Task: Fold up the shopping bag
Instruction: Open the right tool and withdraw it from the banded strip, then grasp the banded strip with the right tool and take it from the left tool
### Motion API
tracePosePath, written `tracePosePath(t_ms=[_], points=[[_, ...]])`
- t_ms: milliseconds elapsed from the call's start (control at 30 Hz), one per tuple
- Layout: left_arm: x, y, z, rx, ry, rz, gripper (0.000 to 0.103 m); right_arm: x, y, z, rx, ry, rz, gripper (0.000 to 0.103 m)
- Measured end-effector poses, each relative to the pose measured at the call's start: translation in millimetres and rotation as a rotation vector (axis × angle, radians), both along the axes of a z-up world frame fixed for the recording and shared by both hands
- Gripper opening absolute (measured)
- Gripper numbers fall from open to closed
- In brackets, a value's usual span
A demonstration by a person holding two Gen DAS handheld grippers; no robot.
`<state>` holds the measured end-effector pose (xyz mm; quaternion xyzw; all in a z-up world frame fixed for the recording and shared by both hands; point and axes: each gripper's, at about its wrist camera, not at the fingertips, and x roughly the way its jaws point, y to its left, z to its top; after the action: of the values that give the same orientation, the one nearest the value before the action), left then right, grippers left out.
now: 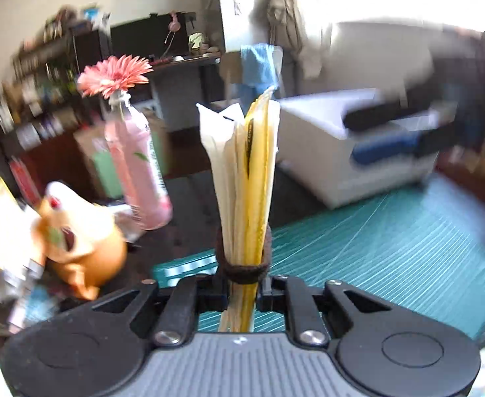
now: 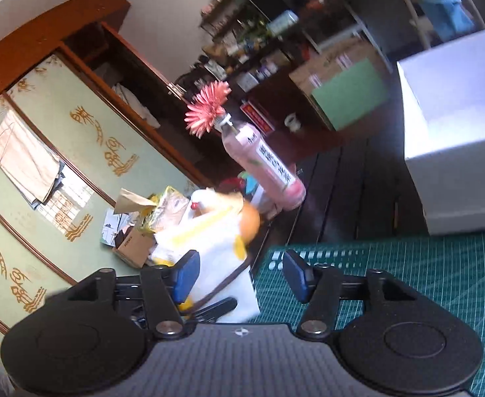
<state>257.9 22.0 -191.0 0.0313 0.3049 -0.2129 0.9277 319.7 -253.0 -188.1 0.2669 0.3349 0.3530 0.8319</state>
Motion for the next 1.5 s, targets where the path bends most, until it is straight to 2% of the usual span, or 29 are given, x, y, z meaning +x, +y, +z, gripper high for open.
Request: tracePosePath(t_ms=[67,133,233,333,400,467,533,600,633,767,867,967,1000,1067,1167,1433,1467,1500], points=[[2.3,10.2,7.5,-0.141,0.044,-0.052,0.014,0.7,0.6,0.3,0.020,-0.044,0.013,0.060],[5.1,22.5,11.3,-0.335,0.117,-0.164,0.014,0.5,0.8,0.7,0.052,-0.092,0.037,0.060],[9.4,39.3,13.3,-0.534,0.179,-0.287,0.014,-0.3,0.0,1.8,0.105,-0.152,0.078,0.060],[15.2,48.9,10.4,-0.636,0.222,-0.346,0.013,-0.7,-4.4,3.4,0.159,-0.169,0.120,0.060],[19.2,55.1,6.9,-0.716,0.265,-0.404,0.013,0.7,-9.5,3.1,0.235,-0.163,0.168,0.060],[19.2,57.5,6.5,-0.752,0.273,-0.433,0.014,-0.7,-11.1,4.3,0.272,-0.173,0.186,0.059],[19.3,59.1,5.7,-0.770,0.276,-0.441,0.014,-1.2,-8.9,6.7,0.276,-0.178,0.197,0.053],[25.6,64.2,1.3,-0.796,0.294,-0.421,0.014,-3.1,-6.7,8.9,0.289,-0.186,0.235,0.030],[29.2,67.6,-2.2,-0.821,0.310,-0.407,0.014,-3.3,-6.5,8.7,0.290,-0.178,0.247,0.028],[38.2,80.6,-12.9,-0.859,0.315,-0.365,0.013,-6.1,-4.3,6.6,0.264,-0.153,0.270,0.027],[38.0,85.5,-8.6,-0.865,0.303,-0.384,0.014,-7.7,-3.9,6.4,0.270,-0.144,0.270,0.028],[33.7,82.7,-6.4,-0.882,0.308,-0.421,0.014,-8.1,-10.1,4.9,0.300,-0.127,0.234,0.046],[32.4,80.8,-5.8,-0.885,0.311,-0.430,0.014,-8.1,-11.6,4.6,0.308,-0.125,0.218,0.047],[33.0,76.7,-8.1,-0.881,0.320,-0.437,0.014,-7.4,-10.4,5.5,0.321,-0.136,0.215,0.045],[34.7,74.5,-12.9,-0.882,0.334,-0.432,0.014,-6.0,-2.0,9.8,0.322,-0.164,0.236,0.017],[39.5,84.2,-17.3,-0.911,0.334,-0.398,0.014,-6.1,-5.8,2.7,0.326,-0.110,0.239,0.019],[39.5,85.4,-17.4,-0.915,0.333,-0.396,0.014,-6.3,-6.7,2.0,0.336,-0.096,0.235,0.023],[40.3,88.0,-18.2,-0.927,0.334,-0.393,0.014,-5.8,-7.9,0.3,0.349,-0.081,0.231,0.033]])
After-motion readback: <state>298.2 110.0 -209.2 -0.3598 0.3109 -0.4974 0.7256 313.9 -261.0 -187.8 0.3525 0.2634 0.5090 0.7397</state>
